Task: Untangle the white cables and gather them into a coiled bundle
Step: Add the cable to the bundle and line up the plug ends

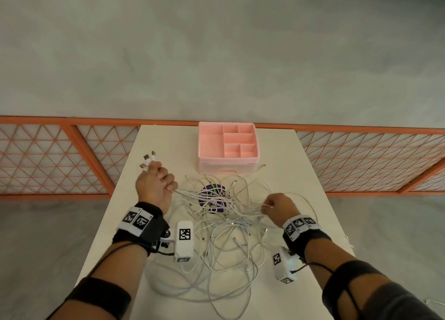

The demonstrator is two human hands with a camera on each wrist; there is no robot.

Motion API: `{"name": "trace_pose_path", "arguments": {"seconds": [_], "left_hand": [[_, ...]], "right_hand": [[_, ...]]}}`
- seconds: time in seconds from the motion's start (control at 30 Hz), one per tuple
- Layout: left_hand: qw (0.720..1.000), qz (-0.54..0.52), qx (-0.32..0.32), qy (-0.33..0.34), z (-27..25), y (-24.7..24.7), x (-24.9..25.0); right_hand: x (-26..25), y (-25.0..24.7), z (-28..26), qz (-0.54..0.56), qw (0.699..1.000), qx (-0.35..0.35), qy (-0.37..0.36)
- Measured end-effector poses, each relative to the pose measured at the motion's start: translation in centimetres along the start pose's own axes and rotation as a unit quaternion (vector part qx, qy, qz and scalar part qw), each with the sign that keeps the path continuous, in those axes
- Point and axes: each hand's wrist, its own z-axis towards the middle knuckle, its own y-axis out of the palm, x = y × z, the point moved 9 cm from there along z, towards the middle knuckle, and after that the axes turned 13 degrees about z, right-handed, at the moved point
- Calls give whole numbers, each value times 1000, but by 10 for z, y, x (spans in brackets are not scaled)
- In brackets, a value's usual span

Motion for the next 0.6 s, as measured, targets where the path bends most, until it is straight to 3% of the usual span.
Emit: {"name": "trace_pose_path", "arguments": {"seconds": [0.1,0.2,0.37,0.6], "left_hand": [[999,32,-16,15,1,-4,8],[992,116,-41,30,-11,14,2],[966,220,-117,66,-37,60,-17],[938,284,-163,111,-55,100,-24]], "right_hand": [[18,-33,4,4,997,75,32],[-10,-53,4,93,990,101,-13],[-94,-51,-7,307,945,11,-110],[-166,-31,-39,395,897,-106,-167]]}}
